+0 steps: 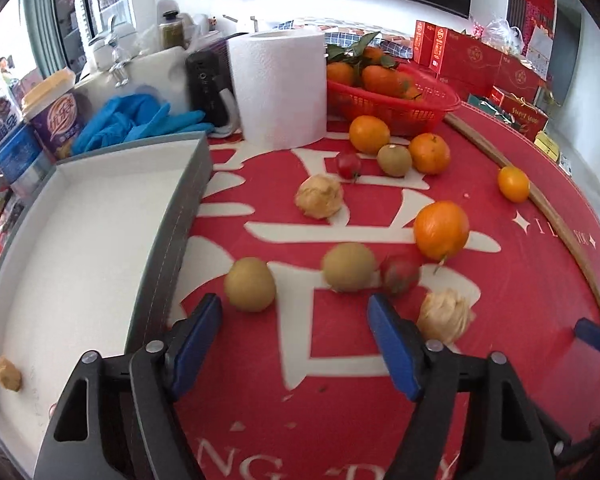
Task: Organize fruits
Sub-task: 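Move the left tool to the brown kiwi and close on it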
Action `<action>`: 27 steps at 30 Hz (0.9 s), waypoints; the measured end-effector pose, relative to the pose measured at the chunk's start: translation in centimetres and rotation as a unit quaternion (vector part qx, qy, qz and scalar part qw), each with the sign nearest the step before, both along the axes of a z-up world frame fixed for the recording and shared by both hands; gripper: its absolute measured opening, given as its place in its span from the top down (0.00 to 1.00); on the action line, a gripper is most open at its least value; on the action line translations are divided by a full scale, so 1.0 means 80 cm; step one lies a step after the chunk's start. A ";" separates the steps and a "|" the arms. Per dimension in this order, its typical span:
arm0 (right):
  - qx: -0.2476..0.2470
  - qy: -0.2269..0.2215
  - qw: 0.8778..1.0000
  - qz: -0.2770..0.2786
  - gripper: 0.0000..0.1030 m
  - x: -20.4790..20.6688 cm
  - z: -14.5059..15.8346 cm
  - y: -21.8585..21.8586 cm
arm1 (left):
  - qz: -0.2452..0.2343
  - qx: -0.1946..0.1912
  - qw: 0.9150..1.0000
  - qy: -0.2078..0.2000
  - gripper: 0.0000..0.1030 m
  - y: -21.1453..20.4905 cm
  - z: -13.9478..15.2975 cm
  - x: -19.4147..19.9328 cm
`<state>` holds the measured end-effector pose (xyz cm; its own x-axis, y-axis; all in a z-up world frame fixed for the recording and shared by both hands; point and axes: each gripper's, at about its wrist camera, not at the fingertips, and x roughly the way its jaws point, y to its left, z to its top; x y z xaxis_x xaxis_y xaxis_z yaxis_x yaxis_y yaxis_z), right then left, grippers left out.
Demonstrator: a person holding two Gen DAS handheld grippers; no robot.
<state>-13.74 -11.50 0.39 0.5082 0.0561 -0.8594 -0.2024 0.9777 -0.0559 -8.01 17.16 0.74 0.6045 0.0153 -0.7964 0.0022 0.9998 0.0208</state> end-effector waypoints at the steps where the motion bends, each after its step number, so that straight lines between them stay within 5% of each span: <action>1: 0.000 -0.001 1.000 0.000 0.00 0.000 0.000 0.000 | -0.013 0.001 1.000 -0.002 0.32 -0.006 0.000 -0.001; 5: 0.000 -0.001 1.000 0.001 0.00 0.000 0.000 0.000 | -0.058 -0.019 0.998 -0.003 0.34 -0.024 0.006 -0.011; 15: 0.000 -0.001 1.000 0.000 0.00 -0.001 0.000 0.000 | -0.026 -0.014 0.999 -0.018 0.34 0.023 0.011 -0.011; 23: 0.000 -0.001 1.000 0.000 0.00 -0.001 0.000 0.000 | -0.009 0.004 1.000 -0.002 0.35 0.002 0.004 0.018; 27: 0.001 -0.001 1.000 0.000 0.00 -0.001 0.000 0.000 | 0.000 0.005 1.000 0.000 0.45 0.005 0.003 0.035</action>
<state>-13.82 -11.49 0.37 0.5100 0.0571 -0.8583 -0.2024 0.9777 -0.0552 -5.23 17.59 0.99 0.6044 0.0232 -0.7963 0.0017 0.9995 0.0303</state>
